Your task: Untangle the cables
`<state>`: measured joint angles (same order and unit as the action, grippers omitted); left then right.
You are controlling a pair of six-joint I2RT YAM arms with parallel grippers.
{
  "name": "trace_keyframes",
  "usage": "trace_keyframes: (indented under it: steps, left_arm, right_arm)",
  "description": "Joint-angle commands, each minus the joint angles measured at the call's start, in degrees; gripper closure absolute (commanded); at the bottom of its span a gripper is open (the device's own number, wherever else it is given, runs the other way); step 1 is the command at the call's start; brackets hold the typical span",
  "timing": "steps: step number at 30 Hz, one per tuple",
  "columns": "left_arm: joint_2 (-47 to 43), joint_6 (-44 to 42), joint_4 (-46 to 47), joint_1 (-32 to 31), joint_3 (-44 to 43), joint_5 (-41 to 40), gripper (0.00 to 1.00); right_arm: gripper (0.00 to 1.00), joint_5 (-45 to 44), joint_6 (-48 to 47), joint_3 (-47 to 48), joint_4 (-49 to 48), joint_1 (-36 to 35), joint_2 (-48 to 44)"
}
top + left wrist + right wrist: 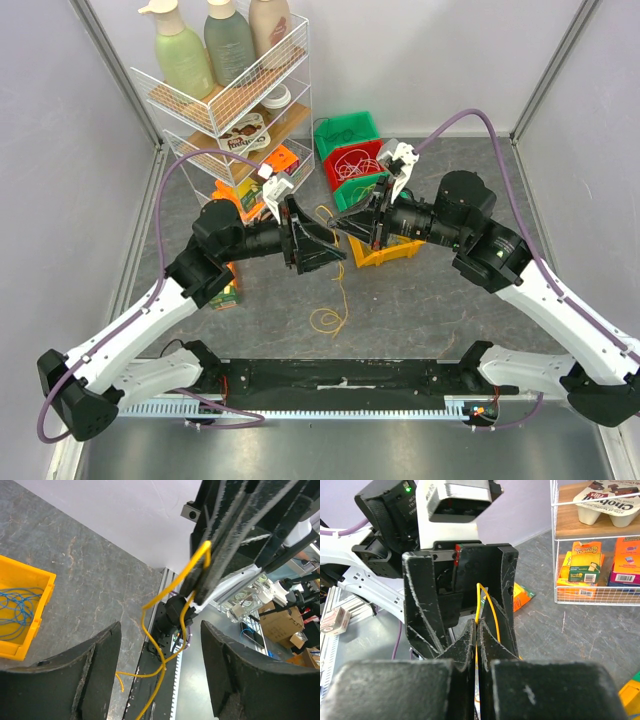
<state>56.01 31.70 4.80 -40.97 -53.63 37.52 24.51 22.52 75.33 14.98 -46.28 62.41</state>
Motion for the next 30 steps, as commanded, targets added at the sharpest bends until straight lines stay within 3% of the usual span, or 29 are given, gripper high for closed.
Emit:
trace_keyframes:
  steps: [1, 5, 7, 9, 10, 12, 13, 16, 18, 20, 24, 28, 30]
  left_arm:
    - [0.0, 0.2, 0.9, -0.2, -2.6, -0.9, 0.31]
    - [0.4, 1.2, 1.6, -0.3, -2.6, 0.1, 0.42]
    - [1.1, 2.0, 2.5, -0.2, -3.0, 1.2, 0.53]
    - [1.5, 2.1, 2.4, -0.2, -3.8, 1.4, 0.73]
    - [1.4, 1.9, 1.6, -0.2, -4.1, 0.8, 0.76]
    - [0.2, 1.0, -0.8, -0.2, -4.6, -2.7, 0.90]
    - [-0.6, 0.6, -2.3, -0.2, -4.6, -5.7, 0.96]
    - [-3.4, 0.4, -8.5, -0.2, -4.8, -17.0, 0.98]
    - [-4.5, 1.0, -12.2, -0.2, -5.4, -22.1, 0.98]
    - [-5.6, 2.0, -15.3, -0.2, -6.1, -26.1, 0.98]
    - [-7.0, 4.4, -20.3, -0.2, -6.9, -31.3, 0.98]
    - [-6.8, 6.5, -23.7, -0.2, -8.5, -33.4, 0.98]
    - [-6.5, 7.4, -24.4, -0.2, -9.4, -33.6, 0.98]
  right_arm:
    - [1.00, 1.6, 0.9, 0.0, -3.0, 0.1, -1.1]
    - [1.00, 2.3, 1.6, -0.6, -4.3, 0.1, -0.9]
    - [1.00, 3.0, 2.7, -1.4, -6.1, 0.1, -0.6]
    - [1.00, 2.9, 2.6, -1.8, -6.3, 0.1, -0.2]
    - [0.99, 2.2, 2.3, -1.9, -6.0, 0.1, -0.1]
    - [0.83, -1.4, 0.3, -1.8, -3.2, 0.1, -0.4]
    - [0.70, -4.5, -0.8, -1.8, -1.5, 0.1, -0.5]
    - [0.35, -16.9, -3.5, -2.6, 4.8, 0.1, -1.3]
    - [0.24, -23.3, -3.7, -5.0, 6.8, 0.3, -2.1]
    - [0.17, -24.2, -3.0, -7.7, 7.1, 1.1, -3.2]
    - [0.12, -23.0, -3.4, -13.0, 5.4, 1.4, -4.1]
    - [0.10, -7.8, -7.2, -22.0, -6.2, 1.0, -4.5]
    - [0.09, -5.6, -6.0, -25.8, -13.3, 0.5, -2.3]
